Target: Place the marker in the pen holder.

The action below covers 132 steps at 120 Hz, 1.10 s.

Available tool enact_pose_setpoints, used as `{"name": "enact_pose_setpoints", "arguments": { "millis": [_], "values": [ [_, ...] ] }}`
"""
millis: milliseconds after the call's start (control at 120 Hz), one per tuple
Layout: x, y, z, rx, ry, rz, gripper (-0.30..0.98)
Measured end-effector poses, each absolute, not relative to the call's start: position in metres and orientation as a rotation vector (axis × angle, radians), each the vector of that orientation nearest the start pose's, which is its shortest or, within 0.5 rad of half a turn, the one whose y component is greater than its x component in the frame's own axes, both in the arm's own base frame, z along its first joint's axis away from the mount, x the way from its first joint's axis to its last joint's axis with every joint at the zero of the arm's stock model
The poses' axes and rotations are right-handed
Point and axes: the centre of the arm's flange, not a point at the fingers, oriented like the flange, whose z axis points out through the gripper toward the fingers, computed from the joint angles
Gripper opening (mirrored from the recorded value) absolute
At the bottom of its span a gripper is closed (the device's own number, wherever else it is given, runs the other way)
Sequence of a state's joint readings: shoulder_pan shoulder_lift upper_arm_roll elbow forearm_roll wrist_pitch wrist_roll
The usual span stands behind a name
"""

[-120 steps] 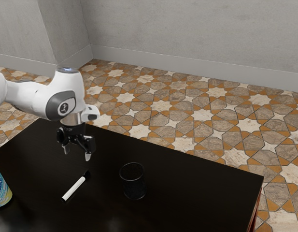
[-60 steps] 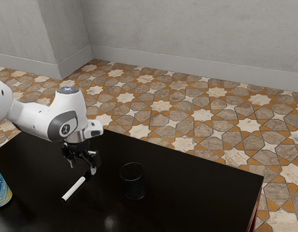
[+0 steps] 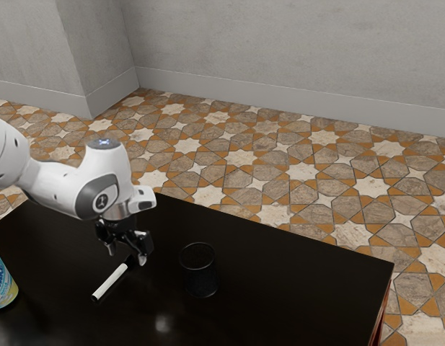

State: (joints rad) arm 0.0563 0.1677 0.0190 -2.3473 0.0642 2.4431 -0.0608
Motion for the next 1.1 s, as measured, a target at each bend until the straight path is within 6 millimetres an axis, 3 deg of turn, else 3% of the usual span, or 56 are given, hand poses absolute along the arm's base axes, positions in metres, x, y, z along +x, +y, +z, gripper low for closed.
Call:
{"name": "enact_pose_setpoints", "arguments": {
  "millis": [442,742,1100],
  "values": [
    [0.507,0.054,0.247,-3.095,-0.177,0.070,0.67],
    [0.509,0.053,0.249,-3.091,-0.167,0.050,0.27],
    [0.508,0.052,0.242,-3.093,-0.172,0.067,0.13]
  ]
}}
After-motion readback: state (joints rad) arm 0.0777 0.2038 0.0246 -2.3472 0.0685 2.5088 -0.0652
